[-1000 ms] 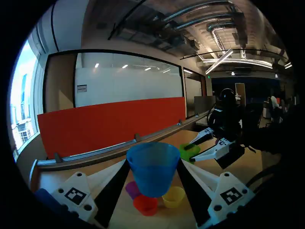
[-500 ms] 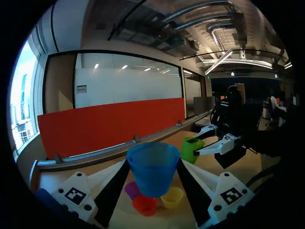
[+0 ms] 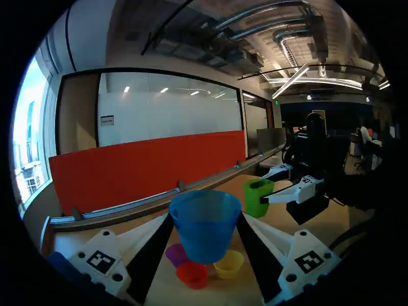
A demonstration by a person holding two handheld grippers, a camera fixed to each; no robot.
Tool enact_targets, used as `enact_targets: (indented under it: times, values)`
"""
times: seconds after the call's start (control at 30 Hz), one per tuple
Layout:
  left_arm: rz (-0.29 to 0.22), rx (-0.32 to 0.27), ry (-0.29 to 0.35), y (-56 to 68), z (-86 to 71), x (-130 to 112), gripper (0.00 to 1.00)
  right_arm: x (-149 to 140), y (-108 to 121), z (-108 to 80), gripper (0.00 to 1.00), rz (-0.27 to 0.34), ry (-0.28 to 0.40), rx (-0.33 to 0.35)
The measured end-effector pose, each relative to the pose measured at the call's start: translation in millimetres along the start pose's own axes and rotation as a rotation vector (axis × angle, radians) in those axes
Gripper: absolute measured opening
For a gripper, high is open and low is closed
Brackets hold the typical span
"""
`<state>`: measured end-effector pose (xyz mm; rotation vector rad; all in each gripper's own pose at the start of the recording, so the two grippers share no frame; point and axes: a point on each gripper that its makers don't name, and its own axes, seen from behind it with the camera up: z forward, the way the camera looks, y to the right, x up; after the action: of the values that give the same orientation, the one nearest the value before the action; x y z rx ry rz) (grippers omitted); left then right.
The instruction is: Pour water
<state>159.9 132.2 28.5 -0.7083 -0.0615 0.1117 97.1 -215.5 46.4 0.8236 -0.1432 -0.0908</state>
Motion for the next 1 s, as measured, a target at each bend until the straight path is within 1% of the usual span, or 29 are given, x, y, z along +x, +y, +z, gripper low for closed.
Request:
enact_targets:
  times: [0.2, 0.4, 0.7, 1.0]
  values:
    - [0.013, -0.013, 0.007, 2.1, 0.8, 2, 0.86, 6, -5, -0.6, 0.91, -0.014, 0.017, 0.007]
    - [0.048, -0.009, 0.013, 0.8, 1.2, 4, 0.85, 10, -18, -1.7, 0.91, -0.008, 0.037, 0.047]
    - [0.125, 0.011, 0.022, -2.6, 4.4, 12, 0.85, 11, -38, -2.9, 0.91, -0.02, 0.045, 0.095]
    - [0.222, 0.012, 0.022, 1.7, 8.2, 20, 0.85, 8, -62, -0.1, 0.91, -0.021, 0.045, 0.152]
